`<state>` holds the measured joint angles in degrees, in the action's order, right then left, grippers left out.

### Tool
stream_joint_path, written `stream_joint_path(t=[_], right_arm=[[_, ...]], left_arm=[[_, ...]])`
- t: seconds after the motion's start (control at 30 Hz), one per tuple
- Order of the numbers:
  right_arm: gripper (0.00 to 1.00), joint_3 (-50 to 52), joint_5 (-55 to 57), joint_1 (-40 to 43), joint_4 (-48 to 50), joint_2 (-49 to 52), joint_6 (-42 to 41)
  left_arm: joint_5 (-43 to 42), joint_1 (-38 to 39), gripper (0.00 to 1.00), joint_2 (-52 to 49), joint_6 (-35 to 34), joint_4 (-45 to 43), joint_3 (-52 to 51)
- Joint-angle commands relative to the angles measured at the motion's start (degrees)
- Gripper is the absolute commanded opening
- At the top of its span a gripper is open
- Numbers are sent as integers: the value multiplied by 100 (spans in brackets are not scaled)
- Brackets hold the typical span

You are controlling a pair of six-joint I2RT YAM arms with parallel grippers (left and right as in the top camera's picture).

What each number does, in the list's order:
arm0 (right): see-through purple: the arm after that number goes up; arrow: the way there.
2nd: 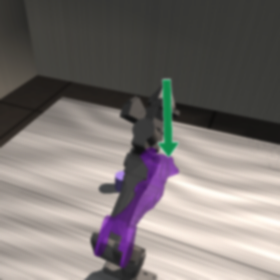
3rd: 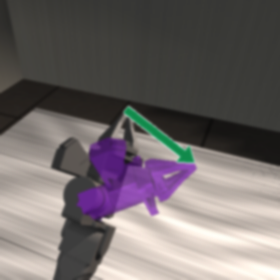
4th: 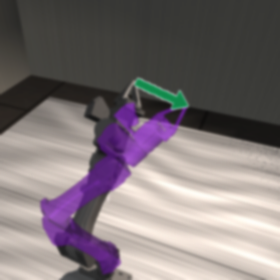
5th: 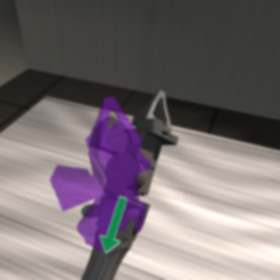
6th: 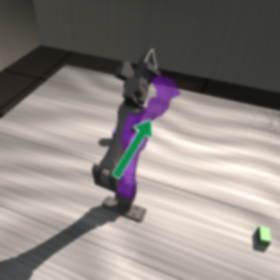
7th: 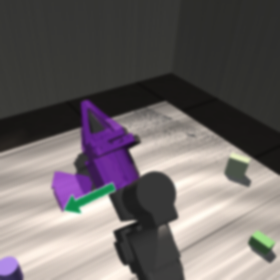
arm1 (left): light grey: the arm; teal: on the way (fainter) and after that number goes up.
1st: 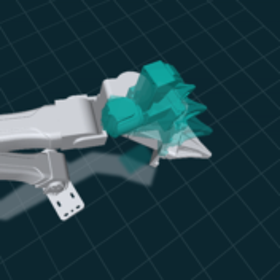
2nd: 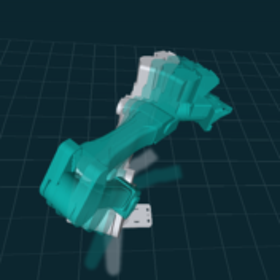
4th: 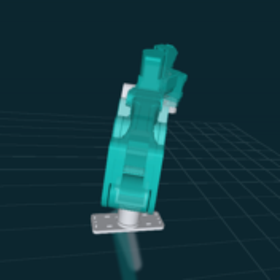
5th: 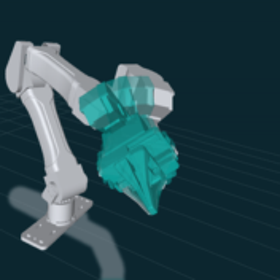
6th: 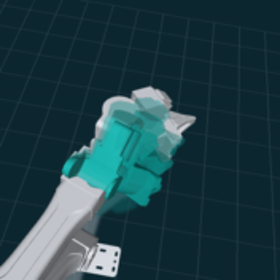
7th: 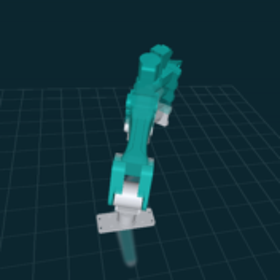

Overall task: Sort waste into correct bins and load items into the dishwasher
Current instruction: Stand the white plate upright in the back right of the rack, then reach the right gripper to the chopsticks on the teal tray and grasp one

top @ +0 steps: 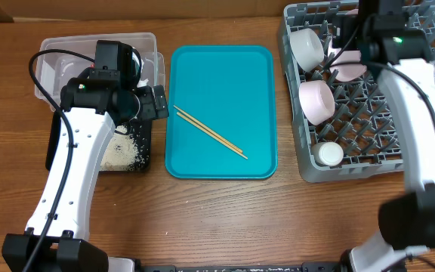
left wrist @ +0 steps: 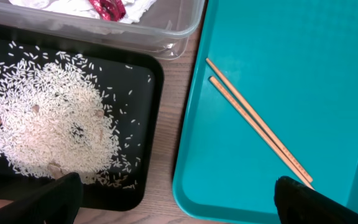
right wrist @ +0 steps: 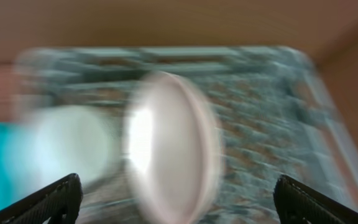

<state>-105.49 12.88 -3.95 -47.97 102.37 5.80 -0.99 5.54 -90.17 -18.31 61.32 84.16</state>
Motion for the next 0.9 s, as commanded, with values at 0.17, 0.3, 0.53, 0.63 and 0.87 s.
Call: stream_joint_path(t=[0.17,0.3,0.53,0.63,0.87], right_arm=[[81,59,-3895,-695,-372,-48,-131],[80,319,-3200,-1381,-601,339,-133],[80,590,-2124,-2334,-964,962,-129],[80,761,-2065,-2605,-935,1187,-81],[78,791,-1379,-3060,-940,1762,17]], left_arm=[[55,15,100,-15,-55,-7,122],[55,15,100,-15,-55,-7,122],[55,15,100,-15,-55,-7,122],[55,15,100,-15,-57,-7,122],[55,15,100,-15,-55,-7,122]])
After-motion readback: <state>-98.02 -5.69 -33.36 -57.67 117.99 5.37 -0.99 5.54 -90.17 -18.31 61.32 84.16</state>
